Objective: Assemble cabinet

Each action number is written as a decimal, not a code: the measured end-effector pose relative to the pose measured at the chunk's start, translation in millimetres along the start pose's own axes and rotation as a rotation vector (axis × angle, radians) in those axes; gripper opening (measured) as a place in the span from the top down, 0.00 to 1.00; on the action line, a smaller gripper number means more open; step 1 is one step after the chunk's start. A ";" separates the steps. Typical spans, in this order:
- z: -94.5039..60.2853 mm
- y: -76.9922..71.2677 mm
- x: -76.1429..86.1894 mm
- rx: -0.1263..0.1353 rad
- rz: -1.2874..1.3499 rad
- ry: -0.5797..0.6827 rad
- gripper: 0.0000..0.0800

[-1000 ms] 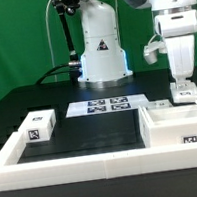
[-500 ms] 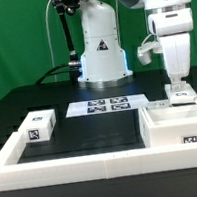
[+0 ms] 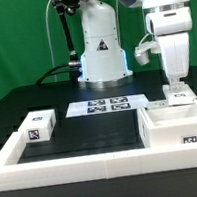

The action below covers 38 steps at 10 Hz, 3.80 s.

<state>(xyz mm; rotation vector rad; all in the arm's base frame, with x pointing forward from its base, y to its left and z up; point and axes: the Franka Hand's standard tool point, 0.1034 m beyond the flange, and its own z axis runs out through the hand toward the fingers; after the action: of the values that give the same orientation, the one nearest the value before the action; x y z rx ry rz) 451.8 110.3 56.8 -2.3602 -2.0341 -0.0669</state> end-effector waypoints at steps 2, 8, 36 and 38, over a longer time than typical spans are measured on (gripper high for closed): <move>0.5 0.0 0.0 0.001 0.000 0.000 0.91; 2.5 9.1 -1.1 -0.001 0.009 0.005 0.91; 3.0 122.6 6.8 -0.009 -0.037 0.031 0.52; 3.0 122.6 6.7 -0.009 -0.037 0.031 0.13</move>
Offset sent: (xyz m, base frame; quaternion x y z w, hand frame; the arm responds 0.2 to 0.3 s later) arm 0.0120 -0.0006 0.0016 -0.0005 -0.0009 -0.0120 0.9999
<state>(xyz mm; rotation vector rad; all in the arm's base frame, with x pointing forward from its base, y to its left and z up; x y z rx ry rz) 574.1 99.0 55.2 -2.3121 -2.0686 -0.1128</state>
